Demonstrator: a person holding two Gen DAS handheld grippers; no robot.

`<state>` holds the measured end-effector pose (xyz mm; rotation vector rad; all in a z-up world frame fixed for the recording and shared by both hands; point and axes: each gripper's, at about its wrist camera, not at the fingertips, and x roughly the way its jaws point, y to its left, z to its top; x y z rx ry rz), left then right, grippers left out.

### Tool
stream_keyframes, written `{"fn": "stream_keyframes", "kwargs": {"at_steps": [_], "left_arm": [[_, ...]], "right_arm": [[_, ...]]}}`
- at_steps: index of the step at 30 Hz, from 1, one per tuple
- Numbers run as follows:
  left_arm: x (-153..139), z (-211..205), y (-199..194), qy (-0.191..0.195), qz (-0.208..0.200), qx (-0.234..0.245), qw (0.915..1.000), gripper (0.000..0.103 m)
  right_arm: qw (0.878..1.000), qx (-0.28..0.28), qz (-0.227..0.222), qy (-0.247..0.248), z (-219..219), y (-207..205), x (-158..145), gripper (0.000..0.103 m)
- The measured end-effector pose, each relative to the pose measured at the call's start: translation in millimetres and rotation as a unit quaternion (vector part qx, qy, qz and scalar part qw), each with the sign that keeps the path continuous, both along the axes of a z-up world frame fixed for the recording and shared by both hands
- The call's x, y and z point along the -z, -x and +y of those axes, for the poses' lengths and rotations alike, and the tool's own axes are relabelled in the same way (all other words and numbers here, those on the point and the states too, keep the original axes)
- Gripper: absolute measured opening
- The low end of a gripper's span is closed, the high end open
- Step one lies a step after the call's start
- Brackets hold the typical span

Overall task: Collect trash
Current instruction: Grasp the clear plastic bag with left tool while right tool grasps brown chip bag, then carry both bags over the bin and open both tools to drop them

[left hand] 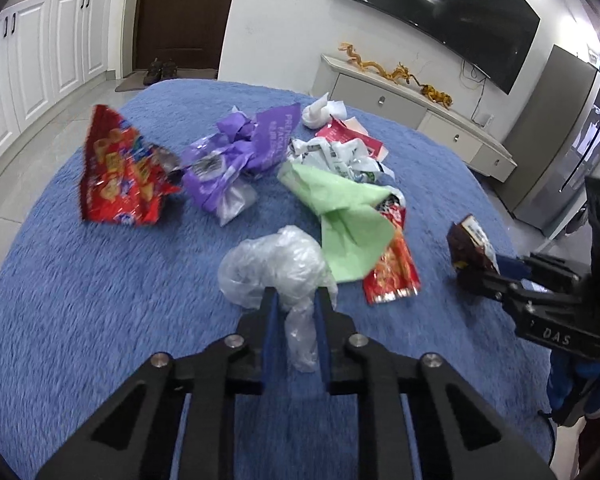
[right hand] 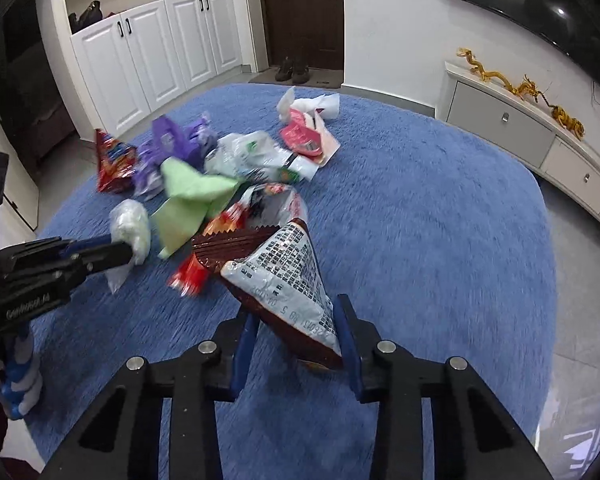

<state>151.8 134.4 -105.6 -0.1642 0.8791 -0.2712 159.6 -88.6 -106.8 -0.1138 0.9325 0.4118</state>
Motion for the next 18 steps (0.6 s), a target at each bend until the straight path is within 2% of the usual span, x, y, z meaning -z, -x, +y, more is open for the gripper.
{"fn": "stream_keyframes", "kwargs": {"at_steps": [8, 18], "left_arm": [[-31, 5, 47, -0.023, -0.044, -0.006, 0.9987, 0.016], [-82, -43, 104, -0.075, -0.125, 0.029, 0.9889, 0.015]], "right_arm": [[0.998, 0.028, -0.013, -0.056, -16, 55, -19, 0.034], [0.99, 0.072, -0.06, -0.102, -54, 113, -55, 0.033]]}}
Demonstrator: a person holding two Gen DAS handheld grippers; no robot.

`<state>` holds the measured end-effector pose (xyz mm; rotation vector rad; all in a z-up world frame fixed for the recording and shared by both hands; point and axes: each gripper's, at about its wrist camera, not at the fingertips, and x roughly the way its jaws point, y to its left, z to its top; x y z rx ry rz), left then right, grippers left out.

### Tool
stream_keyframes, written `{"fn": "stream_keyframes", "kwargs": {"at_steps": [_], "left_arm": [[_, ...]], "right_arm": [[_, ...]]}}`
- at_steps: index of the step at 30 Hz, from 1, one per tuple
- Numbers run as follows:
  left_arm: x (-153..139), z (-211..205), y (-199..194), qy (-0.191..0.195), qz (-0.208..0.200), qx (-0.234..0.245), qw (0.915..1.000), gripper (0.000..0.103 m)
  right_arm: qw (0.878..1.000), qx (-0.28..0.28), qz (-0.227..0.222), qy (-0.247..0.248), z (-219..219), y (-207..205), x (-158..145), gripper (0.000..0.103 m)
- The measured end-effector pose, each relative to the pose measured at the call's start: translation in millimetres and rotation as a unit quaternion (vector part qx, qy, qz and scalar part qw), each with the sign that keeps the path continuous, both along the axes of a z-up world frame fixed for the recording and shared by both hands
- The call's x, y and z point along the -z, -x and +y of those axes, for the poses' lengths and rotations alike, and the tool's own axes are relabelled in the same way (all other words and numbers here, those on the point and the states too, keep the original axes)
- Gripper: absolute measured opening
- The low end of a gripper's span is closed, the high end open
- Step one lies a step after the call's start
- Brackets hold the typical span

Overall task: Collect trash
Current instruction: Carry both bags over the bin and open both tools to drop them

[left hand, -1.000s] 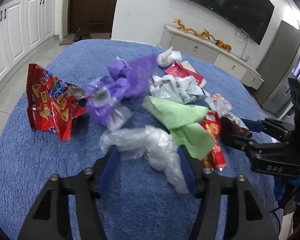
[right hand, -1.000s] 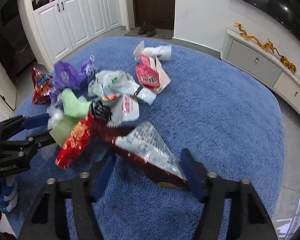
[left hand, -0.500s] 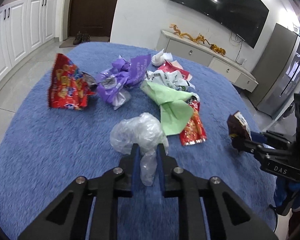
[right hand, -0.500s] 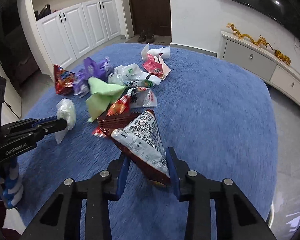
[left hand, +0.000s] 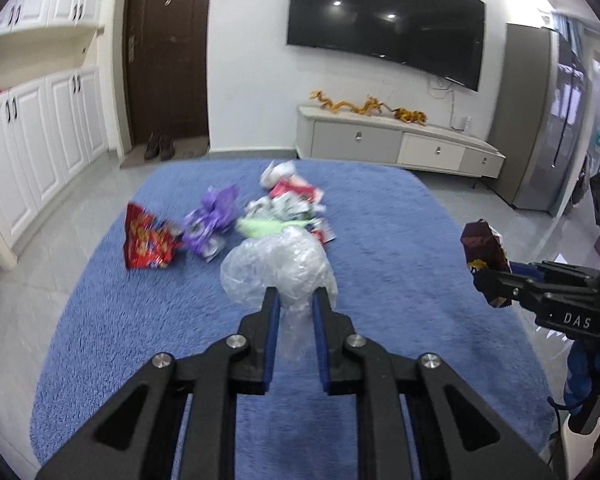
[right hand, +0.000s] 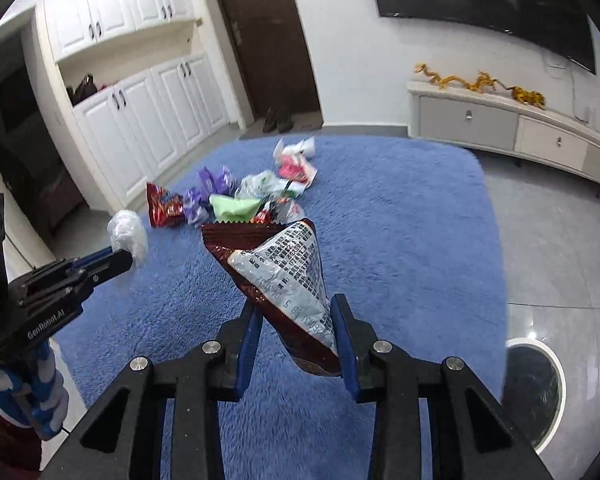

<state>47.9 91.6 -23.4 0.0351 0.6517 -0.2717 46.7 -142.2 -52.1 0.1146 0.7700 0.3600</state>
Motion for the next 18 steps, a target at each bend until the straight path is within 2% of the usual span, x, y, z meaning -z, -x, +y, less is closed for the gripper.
{"fn": "stream_keyframes", "kwargs": {"at_steps": [4, 10, 18], "left_arm": [[-16, -27, 13, -0.009, -0.018, 0.022, 0.9995, 0.015], [-33, -84, 25, -0.033, -0.034, 0.071, 0.9963, 0.015], [-27, -193, 20, -0.071, -0.019, 0.18, 0.9808, 0.015]], "right_arm": [[0.999, 0.031, -0.015, -0.026, -32, 20, -9, 0.033], [0.995, 0.085, -0.023, -0.048, -86, 41, -6, 0.033], [0.979, 0.19, -0.012, -0.077, -174, 61, 21, 0.033]]}}
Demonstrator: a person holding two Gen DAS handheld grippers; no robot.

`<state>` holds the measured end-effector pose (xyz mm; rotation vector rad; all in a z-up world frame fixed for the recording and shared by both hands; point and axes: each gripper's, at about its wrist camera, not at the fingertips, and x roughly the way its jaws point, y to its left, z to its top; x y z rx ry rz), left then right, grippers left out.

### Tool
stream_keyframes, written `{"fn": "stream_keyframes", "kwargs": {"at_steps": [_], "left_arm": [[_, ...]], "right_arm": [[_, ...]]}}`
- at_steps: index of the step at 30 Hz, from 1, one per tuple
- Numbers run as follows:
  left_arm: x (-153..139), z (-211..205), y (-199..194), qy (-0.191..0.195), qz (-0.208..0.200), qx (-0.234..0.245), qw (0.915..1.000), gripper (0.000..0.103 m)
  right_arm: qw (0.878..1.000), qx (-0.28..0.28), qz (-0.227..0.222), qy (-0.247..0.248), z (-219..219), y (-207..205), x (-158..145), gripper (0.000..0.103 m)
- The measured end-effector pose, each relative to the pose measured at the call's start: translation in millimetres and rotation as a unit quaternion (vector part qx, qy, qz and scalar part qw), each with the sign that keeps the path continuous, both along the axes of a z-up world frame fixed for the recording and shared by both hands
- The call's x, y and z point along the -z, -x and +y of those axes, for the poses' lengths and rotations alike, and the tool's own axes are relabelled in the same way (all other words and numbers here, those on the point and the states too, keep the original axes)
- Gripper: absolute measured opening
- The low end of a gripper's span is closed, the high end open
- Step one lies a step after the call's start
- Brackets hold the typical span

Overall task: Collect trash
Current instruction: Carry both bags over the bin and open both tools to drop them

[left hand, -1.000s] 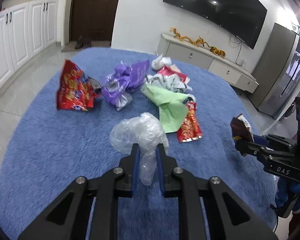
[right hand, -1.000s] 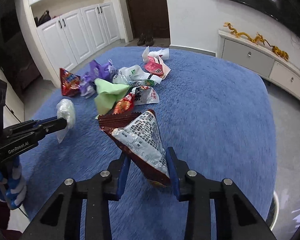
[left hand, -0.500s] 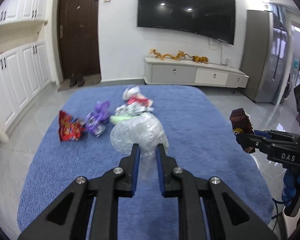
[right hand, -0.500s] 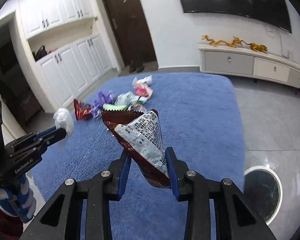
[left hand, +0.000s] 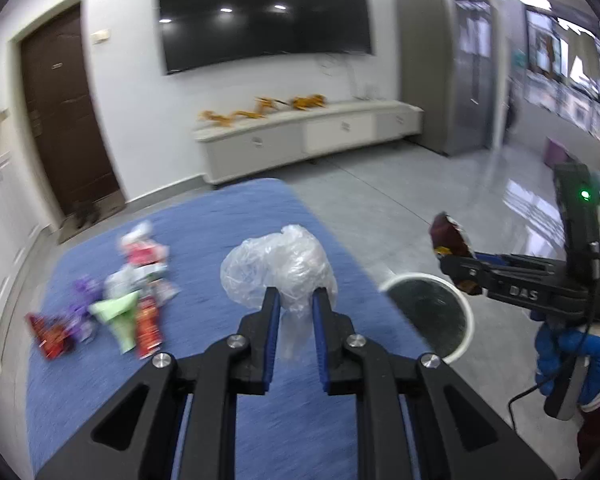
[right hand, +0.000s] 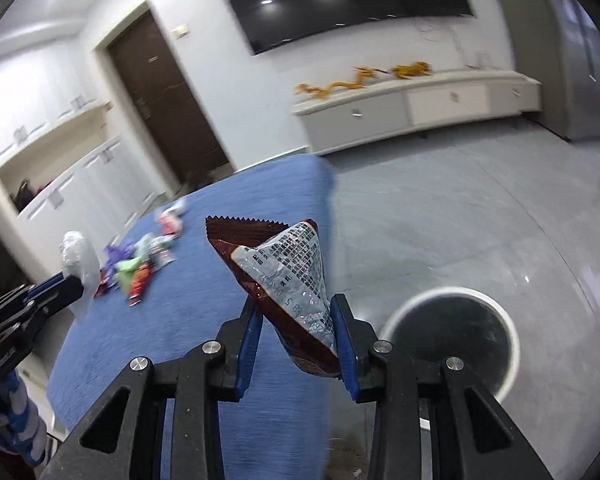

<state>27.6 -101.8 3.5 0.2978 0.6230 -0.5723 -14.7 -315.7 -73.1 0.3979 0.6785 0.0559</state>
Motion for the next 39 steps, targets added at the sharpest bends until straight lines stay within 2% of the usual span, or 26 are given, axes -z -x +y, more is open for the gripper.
{"fn": "stream_keyframes", "kwargs": {"at_steps": [8, 14, 20, 21, 23, 25, 27, 29, 34, 39], "left_arm": [[45, -116, -18, -0.051, 0.048, 0.094, 0.9931, 0.016], [83, -175, -35, -0.076, 0.092, 0.133, 0.9838, 0.017], [112, -218, -53, -0.089, 0.129, 0.16, 0.9746, 0.017], [116, -223, -55, -0.089, 0.135, 0.163, 0.9733, 0.017], [123, -228, -58, -0.088, 0.145, 0.167, 0.9713, 0.021], [128, -233, -62, -0.082, 0.153, 0.167, 0.9706, 0.04], [131, -236, -66, -0.074, 0.159, 0.163, 0.9709, 0.052], [131, -237, -69, -0.068, 0.165, 0.165, 0.97, 0.053], [127, -234, -73, -0.065, 0.164, 0.155, 0.9721, 0.053], [108, -219, -61, -0.08, 0.117, 0.124, 0.982, 0.053]], "right_arm": [[0.992, 0.1, 0.053, -0.054, -87, 8, 48, 0.033], [0.983, 0.135, 0.1, -0.078, -126, 1, 87, 0.035], [0.974, 0.152, 0.138, -0.096, -149, -10, 123, 0.037], [0.972, 0.155, 0.144, -0.098, -152, -10, 129, 0.038], [0.97, 0.158, 0.154, -0.103, -156, -18, 138, 0.05], [0.968, 0.164, 0.162, -0.104, -157, -19, 144, 0.057], [0.966, 0.167, 0.166, -0.107, -160, -19, 148, 0.06], [0.964, 0.173, 0.171, -0.106, -164, -18, 151, 0.063], [0.961, 0.186, 0.175, -0.109, -169, -11, 150, 0.064], [0.962, 0.191, 0.166, -0.103, -168, 3, 131, 0.064]]}}
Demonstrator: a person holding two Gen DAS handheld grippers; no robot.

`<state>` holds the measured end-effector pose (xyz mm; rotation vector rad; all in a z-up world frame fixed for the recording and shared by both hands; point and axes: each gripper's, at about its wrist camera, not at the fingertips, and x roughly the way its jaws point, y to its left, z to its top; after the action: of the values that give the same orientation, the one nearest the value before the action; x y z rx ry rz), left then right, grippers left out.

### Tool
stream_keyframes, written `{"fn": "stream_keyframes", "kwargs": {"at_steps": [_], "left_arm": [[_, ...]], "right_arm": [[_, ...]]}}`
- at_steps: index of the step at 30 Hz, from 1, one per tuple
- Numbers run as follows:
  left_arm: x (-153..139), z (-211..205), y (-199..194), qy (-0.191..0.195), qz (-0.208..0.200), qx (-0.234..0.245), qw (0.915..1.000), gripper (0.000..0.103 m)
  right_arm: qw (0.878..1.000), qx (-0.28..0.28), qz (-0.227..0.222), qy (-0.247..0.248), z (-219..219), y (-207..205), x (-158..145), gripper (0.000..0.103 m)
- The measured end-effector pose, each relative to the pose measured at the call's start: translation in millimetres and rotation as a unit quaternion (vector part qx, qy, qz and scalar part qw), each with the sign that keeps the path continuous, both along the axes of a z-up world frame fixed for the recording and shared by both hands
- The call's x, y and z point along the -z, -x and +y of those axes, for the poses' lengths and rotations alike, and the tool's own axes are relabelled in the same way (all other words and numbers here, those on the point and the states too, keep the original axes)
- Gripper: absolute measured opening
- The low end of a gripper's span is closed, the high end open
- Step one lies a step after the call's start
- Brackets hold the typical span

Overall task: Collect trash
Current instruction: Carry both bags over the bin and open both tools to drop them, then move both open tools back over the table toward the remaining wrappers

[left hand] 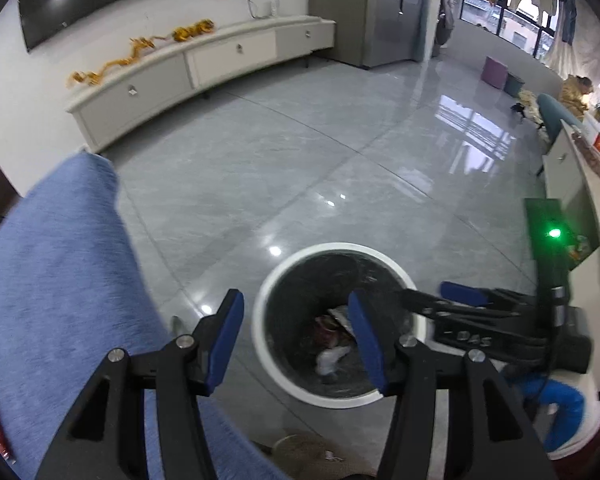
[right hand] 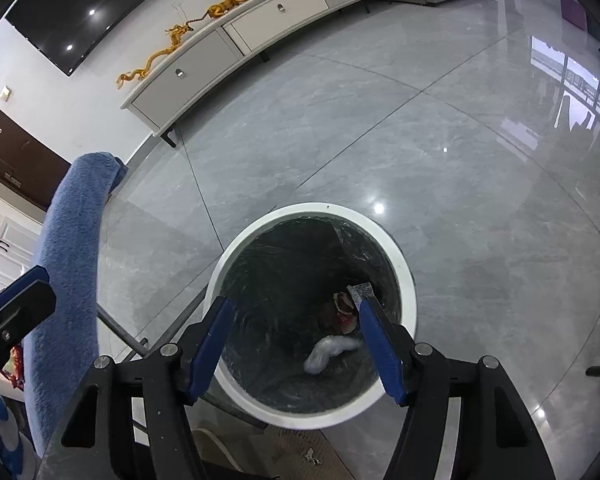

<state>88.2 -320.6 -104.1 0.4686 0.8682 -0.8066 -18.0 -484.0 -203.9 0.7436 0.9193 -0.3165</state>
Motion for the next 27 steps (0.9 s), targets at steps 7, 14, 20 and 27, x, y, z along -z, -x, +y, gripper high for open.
{"fn": "stream_keyframes", "kwargs": {"at_steps": [7, 14, 20, 27], "left_arm": [[-33, 37, 17, -0.013, -0.087, -0.052, 0.9948, 0.053], [-66, 91, 29, 0.004, -0.13, -0.107, 0.9858, 0.053], [-95, 148, 32, 0.033, -0.158, -0.154, 0.9748, 0.053], [-121, 230, 30, 0.067, -0.175, -0.225, 0.9563, 0.053]], "right_arm": [[0.999, -0.014, -0.032, 0.019, 21, 21, -45, 0.064], [0.994, -0.057, -0.081, 0.043, 68, 27, -104, 0.064], [0.985, -0.105, -0.121, 0.068, 118, 23, -151, 0.066], [0.972, -0.16, -0.14, 0.1, 179, 7, -183, 0.066]]}}
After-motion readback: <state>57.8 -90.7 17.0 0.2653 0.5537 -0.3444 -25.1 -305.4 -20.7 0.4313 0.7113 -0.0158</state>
